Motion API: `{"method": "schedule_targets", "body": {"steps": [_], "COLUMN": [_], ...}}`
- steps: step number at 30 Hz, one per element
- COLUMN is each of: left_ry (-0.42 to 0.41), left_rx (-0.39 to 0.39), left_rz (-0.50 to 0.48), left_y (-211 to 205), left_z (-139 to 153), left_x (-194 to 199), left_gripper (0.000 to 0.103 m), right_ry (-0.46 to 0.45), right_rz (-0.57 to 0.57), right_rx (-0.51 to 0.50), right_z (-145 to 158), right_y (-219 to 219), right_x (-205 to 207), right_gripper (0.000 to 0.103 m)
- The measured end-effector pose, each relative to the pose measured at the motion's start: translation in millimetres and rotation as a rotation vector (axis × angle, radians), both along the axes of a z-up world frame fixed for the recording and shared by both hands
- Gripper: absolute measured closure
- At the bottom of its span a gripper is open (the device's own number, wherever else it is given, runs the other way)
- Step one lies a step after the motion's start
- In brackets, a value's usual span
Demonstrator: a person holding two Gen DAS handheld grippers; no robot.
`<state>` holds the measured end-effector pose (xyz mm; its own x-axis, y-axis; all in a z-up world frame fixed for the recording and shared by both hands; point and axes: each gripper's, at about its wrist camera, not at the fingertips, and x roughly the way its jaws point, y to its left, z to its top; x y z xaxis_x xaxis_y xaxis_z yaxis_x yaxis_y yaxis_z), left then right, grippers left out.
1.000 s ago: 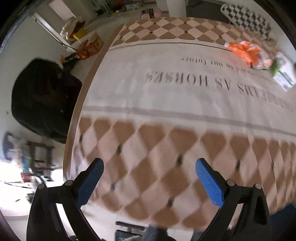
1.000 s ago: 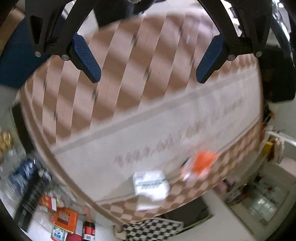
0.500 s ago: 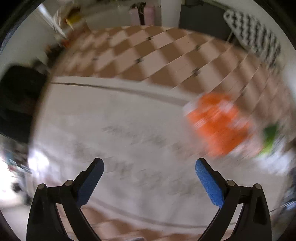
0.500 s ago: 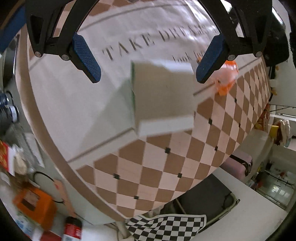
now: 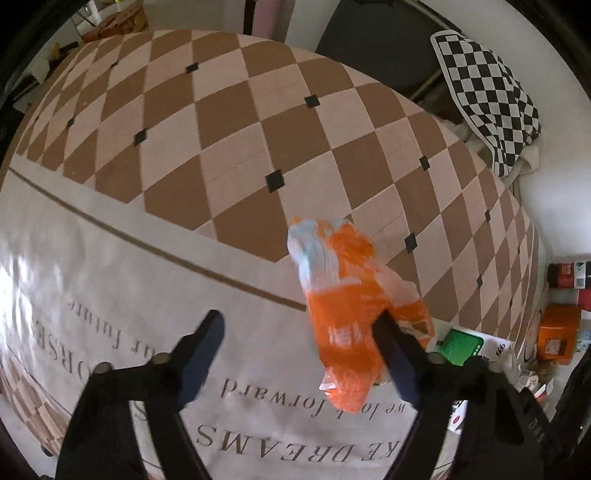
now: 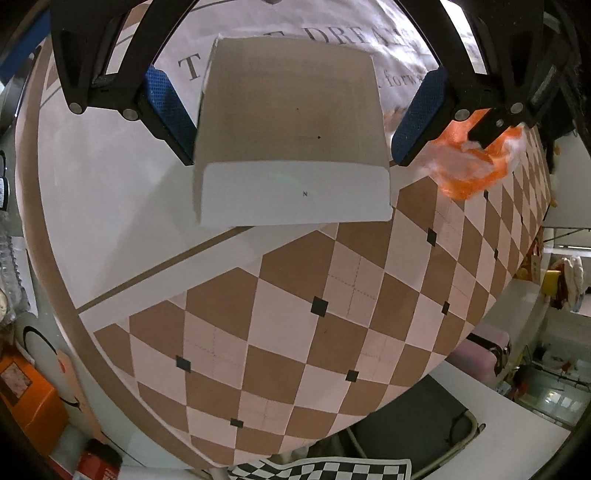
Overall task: Collect trash
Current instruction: 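Grasp the orange snack bag with the left tool while the right tool grasps the white box, then carry the orange bag and white box to the trash bin and release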
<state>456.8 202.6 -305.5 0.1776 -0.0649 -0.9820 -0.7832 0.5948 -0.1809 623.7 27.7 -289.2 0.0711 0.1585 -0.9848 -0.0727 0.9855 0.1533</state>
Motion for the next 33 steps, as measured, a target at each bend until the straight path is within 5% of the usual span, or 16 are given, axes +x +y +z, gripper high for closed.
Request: {"method": "schedule_targets", "body": {"steps": [3, 9, 24, 33], "left_ry": [0.004, 0.002, -0.017, -0.058], "left_rx": [0.029, 0.086, 0.272, 0.370], "left_rz": [-0.017, -0.074, -0.145, -0.161], "left_y": [2.3, -2.2, -7.0, -14.3], "left_z": [1.1, 1.8, 41.9, 76.5], "left_x": [2.6, 2.6, -20.3, -62.6], "left_gripper": [0.065, 0.082, 0.088, 0.088], "right_ry": [0.006, -0.002, -0.030, -0.125], "right_rz": [0.003, 0.018, 0.024, 0.050], "right_rx": [-0.001, -0.013, -0.006, 0.018], "right_z": [-2.9, -3.9, 12.5, 51.9], "right_y": [2.0, 4.4, -4.5, -9.9], "right_x": [0.0, -5.3, -27.9, -72.8], "right_gripper": [0.000, 0.019, 0.026, 0.027]}}
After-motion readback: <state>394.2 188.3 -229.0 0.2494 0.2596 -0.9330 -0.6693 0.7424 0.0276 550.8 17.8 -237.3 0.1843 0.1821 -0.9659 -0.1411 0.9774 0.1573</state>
